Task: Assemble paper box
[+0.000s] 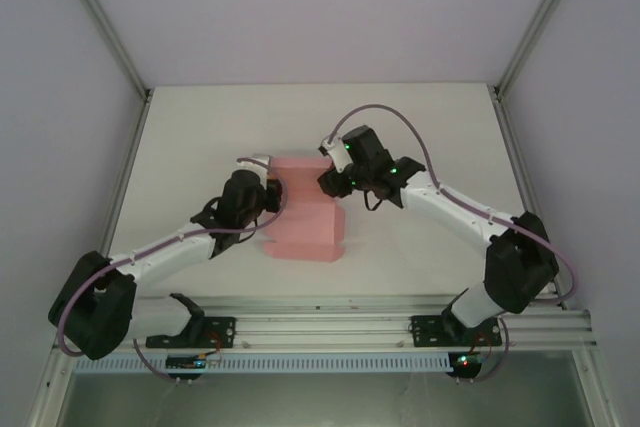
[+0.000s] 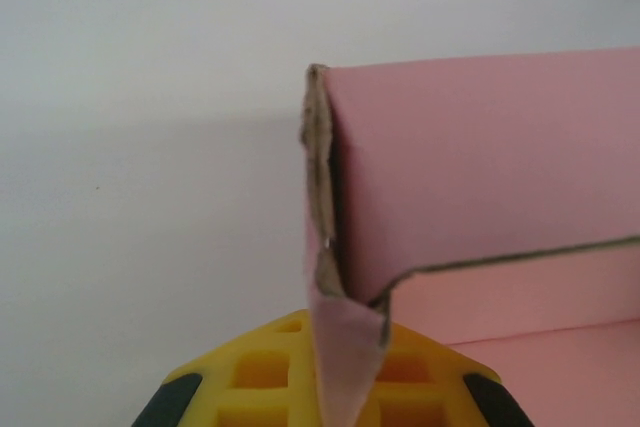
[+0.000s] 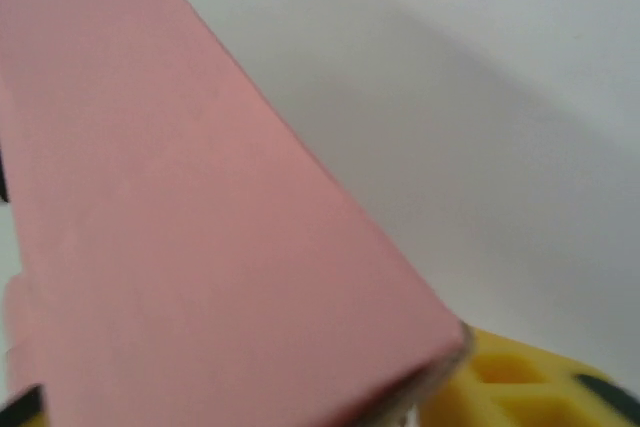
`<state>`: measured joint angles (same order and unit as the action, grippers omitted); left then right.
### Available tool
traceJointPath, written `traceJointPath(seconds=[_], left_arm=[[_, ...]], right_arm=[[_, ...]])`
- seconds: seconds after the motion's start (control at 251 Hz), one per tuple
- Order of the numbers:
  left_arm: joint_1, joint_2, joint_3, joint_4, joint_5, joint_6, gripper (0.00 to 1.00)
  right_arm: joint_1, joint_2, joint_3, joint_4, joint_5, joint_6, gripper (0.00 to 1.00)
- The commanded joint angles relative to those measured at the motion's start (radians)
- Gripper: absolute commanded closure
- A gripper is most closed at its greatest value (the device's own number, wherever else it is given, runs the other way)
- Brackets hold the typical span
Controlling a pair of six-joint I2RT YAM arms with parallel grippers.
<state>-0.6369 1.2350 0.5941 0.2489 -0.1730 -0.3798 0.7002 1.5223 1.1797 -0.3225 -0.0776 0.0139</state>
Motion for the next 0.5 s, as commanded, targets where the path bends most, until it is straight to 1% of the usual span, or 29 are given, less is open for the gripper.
traceJointPath(seconds=[0.0, 0.072, 0.104, 0.176, 0.251, 0.311, 0.355, 0.419, 0.499], left_arm=[[-0.015, -0.009, 0.048, 0.036, 0.021, -0.013, 1.0], [-0.022, -0.007, 0.055, 0.022, -0.015, -0.034, 1.0], [-0.023, -0.006, 0.06, 0.01, -0.041, -0.049, 1.0], [-0.03, -0.009, 0.081, -0.04, -0.11, -0.084, 1.0], [-0.033, -0.012, 0.102, -0.095, -0.159, -0.117, 1.0], [-0.039, -0.017, 0.111, -0.122, -0.193, -0.14, 1.0], [-0.043, -0.019, 0.115, -0.137, -0.212, -0.153, 1.0], [-0.05, -0.022, 0.124, -0.159, -0.244, -0.176, 1.0], [-0.052, -0.024, 0.135, -0.182, -0.253, -0.18, 1.0]], right_arm=[[0.049, 0.044, 0.039, 0.084, 0.329, 0.04, 0.8], [0.07, 0.077, 0.063, 0.07, 0.486, 0.05, 0.95], [0.073, 0.09, 0.073, 0.059, 0.545, 0.055, 1.0], [0.073, 0.136, 0.113, -0.023, 0.671, 0.12, 1.0], [0.069, 0.202, 0.16, -0.121, 0.895, 0.178, 1.0], [0.064, 0.255, 0.212, -0.25, 1.023, 0.311, 1.0], [0.057, 0.286, 0.233, -0.298, 1.053, 0.343, 1.0], [0.043, 0.317, 0.261, -0.372, 1.082, 0.434, 1.0], [0.035, 0.325, 0.257, -0.376, 1.119, 0.49, 1.0]])
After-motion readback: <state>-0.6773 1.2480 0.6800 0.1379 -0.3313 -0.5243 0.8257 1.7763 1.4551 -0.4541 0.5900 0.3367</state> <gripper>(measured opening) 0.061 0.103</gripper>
